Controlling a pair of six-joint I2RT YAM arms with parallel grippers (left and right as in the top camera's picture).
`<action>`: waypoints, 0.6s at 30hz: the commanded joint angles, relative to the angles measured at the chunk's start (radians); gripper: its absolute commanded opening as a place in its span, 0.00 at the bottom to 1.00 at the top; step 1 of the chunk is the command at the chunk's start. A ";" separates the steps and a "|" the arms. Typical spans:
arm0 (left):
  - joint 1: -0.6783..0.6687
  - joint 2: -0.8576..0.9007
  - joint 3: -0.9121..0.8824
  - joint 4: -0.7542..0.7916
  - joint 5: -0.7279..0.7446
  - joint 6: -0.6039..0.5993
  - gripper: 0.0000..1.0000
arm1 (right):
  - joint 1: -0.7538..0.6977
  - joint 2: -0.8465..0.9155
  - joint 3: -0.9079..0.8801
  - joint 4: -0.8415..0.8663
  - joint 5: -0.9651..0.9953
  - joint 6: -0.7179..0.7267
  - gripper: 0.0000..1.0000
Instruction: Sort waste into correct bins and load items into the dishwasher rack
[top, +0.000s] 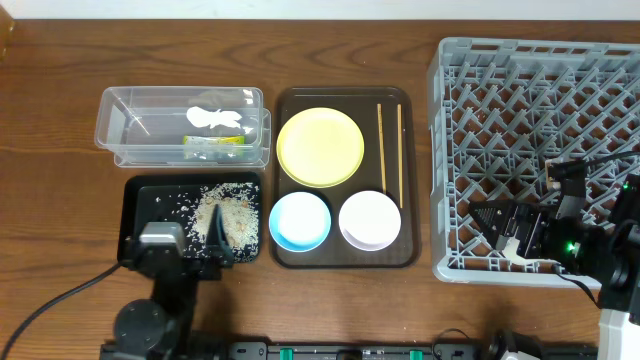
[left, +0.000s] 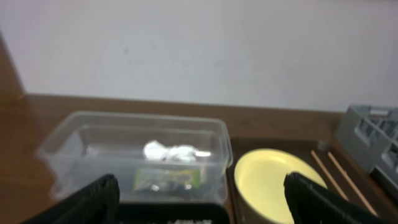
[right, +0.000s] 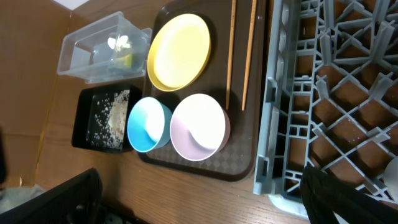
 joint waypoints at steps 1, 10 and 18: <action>0.006 -0.047 -0.104 0.080 0.043 0.017 0.87 | -0.007 -0.005 0.008 0.000 -0.012 0.001 0.99; 0.006 -0.063 -0.397 0.424 0.043 0.016 0.87 | -0.007 -0.005 0.008 0.000 -0.012 0.001 0.99; 0.006 -0.063 -0.394 0.389 0.043 0.017 0.88 | -0.007 -0.005 0.008 0.000 -0.012 0.001 0.99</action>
